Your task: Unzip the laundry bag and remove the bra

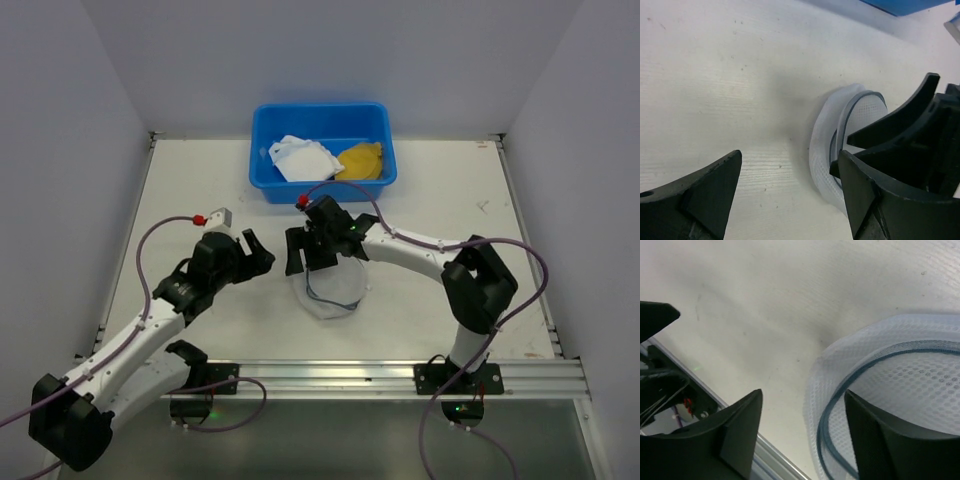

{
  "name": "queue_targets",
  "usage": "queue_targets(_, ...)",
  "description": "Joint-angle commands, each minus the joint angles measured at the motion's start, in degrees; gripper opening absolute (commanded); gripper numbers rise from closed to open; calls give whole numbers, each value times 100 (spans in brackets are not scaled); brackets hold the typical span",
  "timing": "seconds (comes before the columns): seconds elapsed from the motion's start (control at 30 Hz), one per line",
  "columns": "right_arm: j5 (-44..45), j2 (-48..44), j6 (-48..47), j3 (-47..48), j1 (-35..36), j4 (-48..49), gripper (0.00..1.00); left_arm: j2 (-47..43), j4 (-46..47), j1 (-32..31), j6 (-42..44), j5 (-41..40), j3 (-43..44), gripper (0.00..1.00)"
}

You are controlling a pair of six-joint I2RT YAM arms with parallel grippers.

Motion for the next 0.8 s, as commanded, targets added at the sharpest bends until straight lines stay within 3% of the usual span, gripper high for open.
queue_targets(0.0,5,-584,-146,130,3,-153,74,-201,-485,59,254,-448,415,83)
queue_targets(0.17,337,-1015,-357,297,3,-372,95,-245,-573,85,307,-562,565,87)
queue_targets(0.33,1041,-1480,-708,412,-234,-513,99,26,-450,225,473,-396,758,93)
queue_targets(0.53,1183,-2438,-734,-290,-2034,-540,99,326,-178,971,851,279,908,94)
queue_targets(0.7,1314,-4160,-814,-1029,-3809,-540,99,239,-292,2105,1255,1089,1048,94)
queue_targets(0.77,1823,-4696,-770,-1187,-4310,-715,99,72,-476,2482,1378,1265,1180,94)
